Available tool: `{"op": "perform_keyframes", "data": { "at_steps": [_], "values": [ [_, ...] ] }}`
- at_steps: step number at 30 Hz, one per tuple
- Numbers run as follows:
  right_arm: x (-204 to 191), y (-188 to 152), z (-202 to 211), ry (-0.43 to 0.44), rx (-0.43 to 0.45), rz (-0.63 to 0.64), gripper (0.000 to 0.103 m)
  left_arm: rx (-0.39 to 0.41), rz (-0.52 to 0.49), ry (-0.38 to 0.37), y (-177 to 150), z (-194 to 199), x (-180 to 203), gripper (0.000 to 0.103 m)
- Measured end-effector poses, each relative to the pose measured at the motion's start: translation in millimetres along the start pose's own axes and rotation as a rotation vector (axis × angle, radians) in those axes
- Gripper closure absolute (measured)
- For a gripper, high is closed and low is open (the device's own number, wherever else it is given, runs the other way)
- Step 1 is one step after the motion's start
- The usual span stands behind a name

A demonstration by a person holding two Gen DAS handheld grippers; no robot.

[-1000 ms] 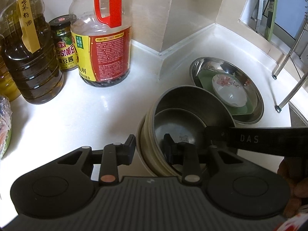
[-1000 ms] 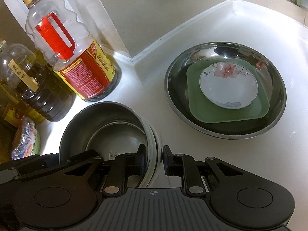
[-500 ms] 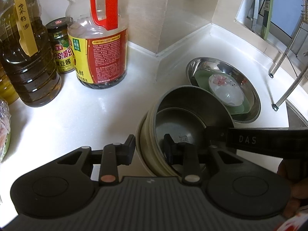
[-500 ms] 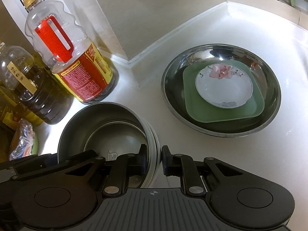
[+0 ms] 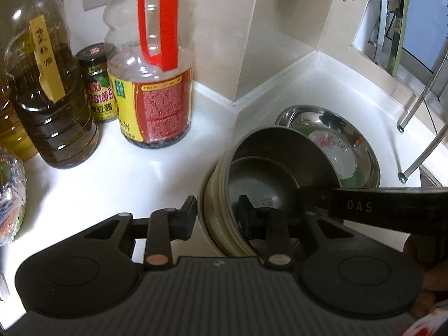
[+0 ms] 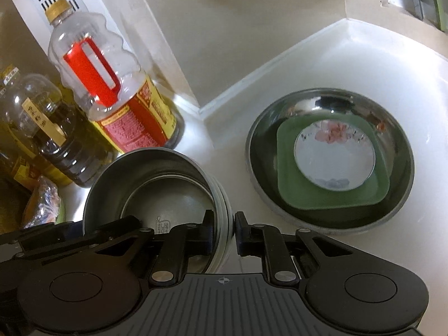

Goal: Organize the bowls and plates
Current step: 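Lift the bowl stack and carry it toward the large steel basin, then lower the bowl stack into the steel basin onto the green plate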

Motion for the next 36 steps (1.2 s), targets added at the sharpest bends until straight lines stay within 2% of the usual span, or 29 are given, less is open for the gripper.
{"op": "perform_keyframes", "data": {
  "at_steps": [10, 21, 36],
  "values": [
    [15, 19, 22, -0.009, 0.067, -0.008, 0.088, 0.049, -0.024, -0.026, 27, 6, 21, 0.075],
    [46, 38, 45, -0.063, 0.129, -0.055, 0.088, 0.077, -0.078, -0.088, 56, -4, 56, 0.075],
    [99, 76, 47, -0.164, 0.146, -0.097, 0.088, 0.037, -0.085, -0.18, 97, -55, 103, 0.075]
  ]
}}
Point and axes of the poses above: each gripper's, at about its wrist camera, not at the fingertips, and z roughly against the way its jaws point, x to its right, y to its top, the point moved 2 cm from there along -z, roughly the way its jaws point, and after that the axes turned 4 degrees about -z, right-handed, at the moved point
